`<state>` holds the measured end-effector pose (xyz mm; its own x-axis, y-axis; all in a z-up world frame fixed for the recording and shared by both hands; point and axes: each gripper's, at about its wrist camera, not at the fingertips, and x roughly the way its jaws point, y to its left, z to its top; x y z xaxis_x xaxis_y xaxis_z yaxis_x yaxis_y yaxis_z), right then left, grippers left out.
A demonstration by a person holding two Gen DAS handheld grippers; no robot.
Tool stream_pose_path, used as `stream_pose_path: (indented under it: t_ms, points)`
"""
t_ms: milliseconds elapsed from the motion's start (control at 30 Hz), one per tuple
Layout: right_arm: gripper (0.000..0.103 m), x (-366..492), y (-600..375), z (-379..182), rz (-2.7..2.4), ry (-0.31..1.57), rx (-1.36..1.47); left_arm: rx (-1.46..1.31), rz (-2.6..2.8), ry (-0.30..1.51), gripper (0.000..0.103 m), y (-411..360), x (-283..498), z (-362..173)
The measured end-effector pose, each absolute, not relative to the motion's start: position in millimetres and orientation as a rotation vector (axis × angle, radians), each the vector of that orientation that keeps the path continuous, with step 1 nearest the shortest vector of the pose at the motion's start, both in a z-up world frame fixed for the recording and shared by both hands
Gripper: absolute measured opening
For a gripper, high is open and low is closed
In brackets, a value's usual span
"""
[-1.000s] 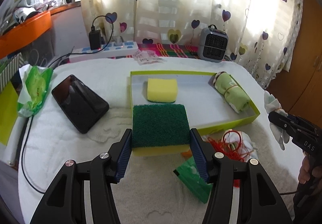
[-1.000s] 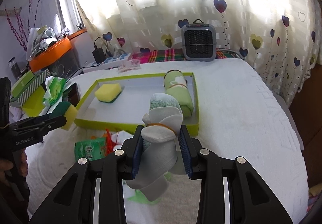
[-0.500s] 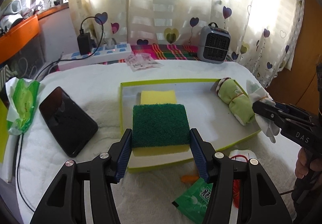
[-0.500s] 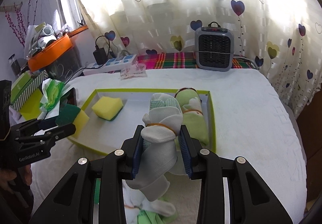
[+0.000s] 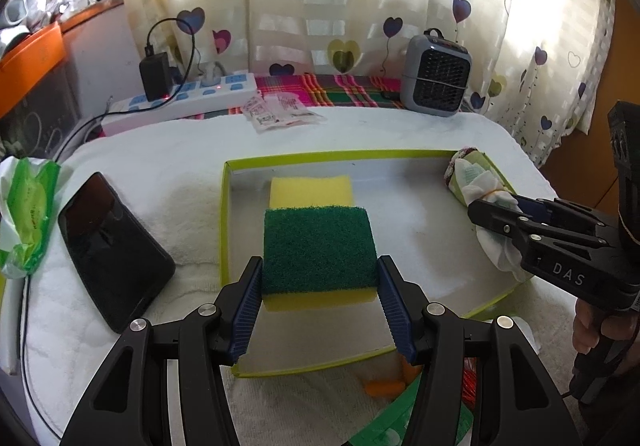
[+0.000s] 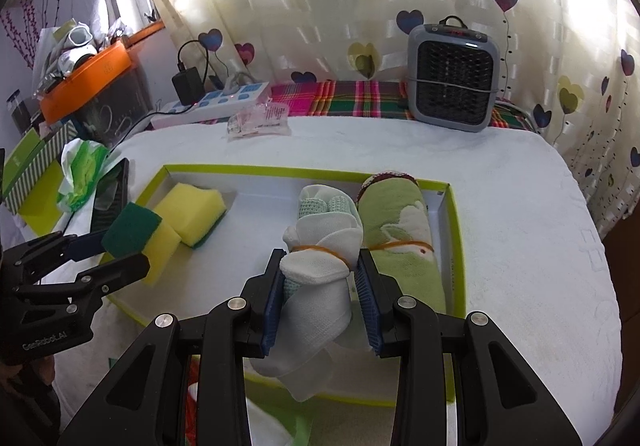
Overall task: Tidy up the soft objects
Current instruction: 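Carry the sock bundle into the box with the right gripper while the left carries the scouring sponge over it, then lower the socks beside the towel and open the right gripper while the left lowers the scouring sponge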
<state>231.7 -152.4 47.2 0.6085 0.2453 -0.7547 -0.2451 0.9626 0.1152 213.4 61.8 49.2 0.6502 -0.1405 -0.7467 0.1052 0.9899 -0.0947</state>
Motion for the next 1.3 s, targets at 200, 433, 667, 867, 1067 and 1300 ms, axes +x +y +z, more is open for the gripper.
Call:
stream_pose_path:
  t_ms: [200,433,667,867,1067,1300]
  points:
    - [0.036,238,-147,41,0.309,0.884,-0.019,-0.036,-0.134,0.862,0.056,59,215,44]
    - [0.036,241,-142,35,0.321,0.895,-0.033,-0.02,-0.146,0.876,0.056,52,214,39]
    - [0.036,244,-142,33,0.278,0.873,-0.089,-0.012,-0.137,0.891,0.056,50,216,33]
    - [0.036,244,-140,29,0.273,0.866,-0.11,-0.014,-0.127,0.901,0.056,52,219,30]
    - [0.036,244,-137,28,0.262,0.853,-0.139,-0.016,-0.125,0.9,0.056,52,221,28]
    - [0.036,245,-136,27,0.245,0.847,-0.153,-0.016,-0.125,0.901,0.056,52,222,28]
